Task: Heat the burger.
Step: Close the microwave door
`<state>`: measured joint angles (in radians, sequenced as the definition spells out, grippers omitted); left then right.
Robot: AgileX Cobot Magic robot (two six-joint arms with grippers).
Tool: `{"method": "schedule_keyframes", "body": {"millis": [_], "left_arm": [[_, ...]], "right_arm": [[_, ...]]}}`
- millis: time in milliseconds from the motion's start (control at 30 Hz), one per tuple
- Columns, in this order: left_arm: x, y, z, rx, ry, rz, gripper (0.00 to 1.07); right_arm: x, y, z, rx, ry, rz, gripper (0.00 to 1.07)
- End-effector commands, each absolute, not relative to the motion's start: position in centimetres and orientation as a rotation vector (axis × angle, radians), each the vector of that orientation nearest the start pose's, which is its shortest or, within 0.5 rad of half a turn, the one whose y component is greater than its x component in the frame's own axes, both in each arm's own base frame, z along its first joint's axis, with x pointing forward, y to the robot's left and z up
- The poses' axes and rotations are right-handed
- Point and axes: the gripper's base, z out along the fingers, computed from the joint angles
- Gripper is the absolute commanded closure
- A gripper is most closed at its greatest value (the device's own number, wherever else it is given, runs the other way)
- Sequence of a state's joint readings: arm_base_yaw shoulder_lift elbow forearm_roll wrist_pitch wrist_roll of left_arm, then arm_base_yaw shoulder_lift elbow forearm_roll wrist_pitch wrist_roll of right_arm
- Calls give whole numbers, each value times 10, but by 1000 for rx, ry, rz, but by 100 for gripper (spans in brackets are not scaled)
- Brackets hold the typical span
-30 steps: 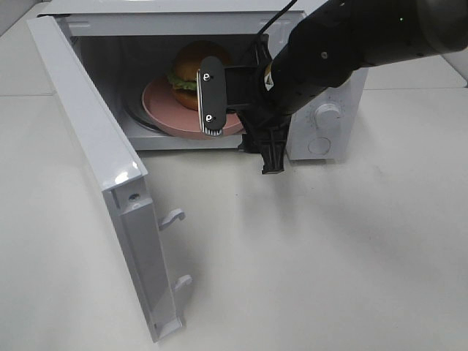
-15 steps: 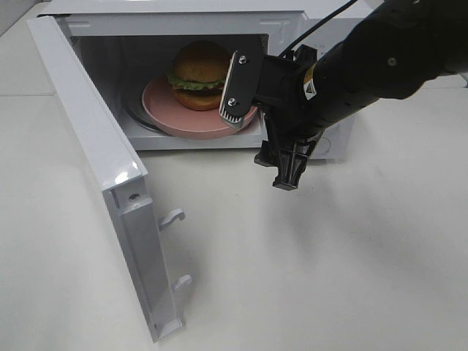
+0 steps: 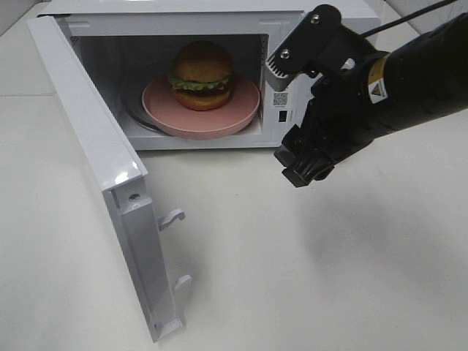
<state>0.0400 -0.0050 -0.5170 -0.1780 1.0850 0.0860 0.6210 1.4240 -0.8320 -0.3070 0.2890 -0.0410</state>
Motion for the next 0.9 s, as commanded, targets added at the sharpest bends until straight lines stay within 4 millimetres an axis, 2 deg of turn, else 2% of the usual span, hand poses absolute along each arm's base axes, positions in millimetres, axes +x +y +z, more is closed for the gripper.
{"method": "schedule_keyframes", "body": {"millis": [33, 433, 567, 600, 633, 733, 900], "left_arm": [[-11, -15, 282, 59, 2004, -148, 9], [-11, -15, 282, 59, 2004, -148, 9], [-11, -15, 282, 59, 2004, -148, 9], [-11, -15, 282, 59, 2004, -148, 9], [-11, -15, 282, 59, 2004, -148, 9], [-11, -15, 282, 59, 2004, -148, 9], [-11, -15, 282, 59, 2004, -148, 9]], "right_arm": [[231, 153, 248, -931, 2192, 56, 36], [203, 121, 264, -687, 2460, 5, 37], [193, 98, 272, -502, 2577, 39, 37], [193, 98, 272, -502, 2577, 39, 37], [190, 88, 276, -442, 2611, 29, 37], [182, 74, 282, -373, 2643, 12, 37], [164, 64, 293, -352, 2659, -1, 37]]}}
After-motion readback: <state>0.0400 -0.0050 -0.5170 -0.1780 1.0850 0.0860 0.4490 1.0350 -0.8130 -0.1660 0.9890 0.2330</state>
